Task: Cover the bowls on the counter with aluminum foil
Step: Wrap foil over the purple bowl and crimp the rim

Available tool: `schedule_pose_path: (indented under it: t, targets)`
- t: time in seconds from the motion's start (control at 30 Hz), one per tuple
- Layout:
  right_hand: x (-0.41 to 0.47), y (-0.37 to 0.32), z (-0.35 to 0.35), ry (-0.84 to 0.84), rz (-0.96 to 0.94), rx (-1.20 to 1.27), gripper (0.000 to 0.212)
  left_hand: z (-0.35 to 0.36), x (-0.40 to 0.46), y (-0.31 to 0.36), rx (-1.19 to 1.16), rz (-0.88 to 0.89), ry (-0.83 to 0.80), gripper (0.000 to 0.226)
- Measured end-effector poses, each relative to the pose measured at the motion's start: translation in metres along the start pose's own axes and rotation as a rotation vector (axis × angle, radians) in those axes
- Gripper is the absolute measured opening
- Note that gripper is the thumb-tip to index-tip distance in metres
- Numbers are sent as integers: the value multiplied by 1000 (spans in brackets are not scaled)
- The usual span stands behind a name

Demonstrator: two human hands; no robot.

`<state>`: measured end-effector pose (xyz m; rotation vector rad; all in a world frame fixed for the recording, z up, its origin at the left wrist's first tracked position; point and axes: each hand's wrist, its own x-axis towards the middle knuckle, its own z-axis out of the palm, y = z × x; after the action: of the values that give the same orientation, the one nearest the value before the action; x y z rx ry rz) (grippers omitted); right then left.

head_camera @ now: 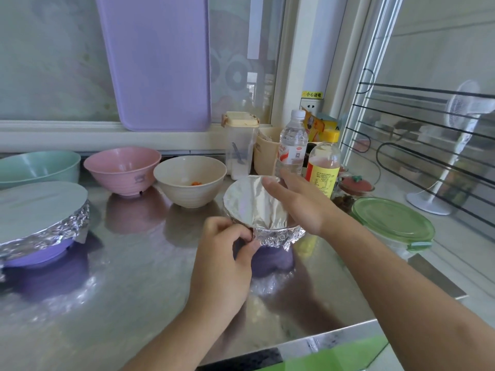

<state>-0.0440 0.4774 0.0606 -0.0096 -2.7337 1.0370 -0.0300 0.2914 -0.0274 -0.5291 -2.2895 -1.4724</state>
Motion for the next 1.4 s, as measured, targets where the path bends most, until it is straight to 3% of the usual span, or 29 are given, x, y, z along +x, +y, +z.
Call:
schedule_pose_path:
  t: [0.1,0.23,0.4,0.5,0.87,1.03,1.2,1.3,1.37,1.4]
  targets:
    - [7,0,4,-1,41,-22,60,0,6,-4,-53,-12,32,23]
    - [10,6,7,11,58,-81,40,-3,13,-9,-144,-52,0,20]
    - [15,13,8,26,82,-106,72,-9,27,-11,-129,-62,-15,18]
    - [15,14,8,15,77,-109,59,-13,33,-10,-140,-105,-70,23]
    - [10,11,6,3,47,-161,83,-16,41,-8,-34,-124,-89,40]
    - [4,10,6,-11,28,-150,79,-32,38,-14,53,-157,-239,31]
    - [-9,22,-3,23,-2,196,75,-45,39,1,50,-202,-14,18]
    - [-29,33,-8,-37,-21,333,86,-40,53,12,46,-110,-3,47]
    - [-40,40,-8,-63,-13,344,94,-34,63,18,125,-56,-124,79]
    - [-44,43,-6,-72,-13,353,86,-30,68,22,161,-51,-212,92]
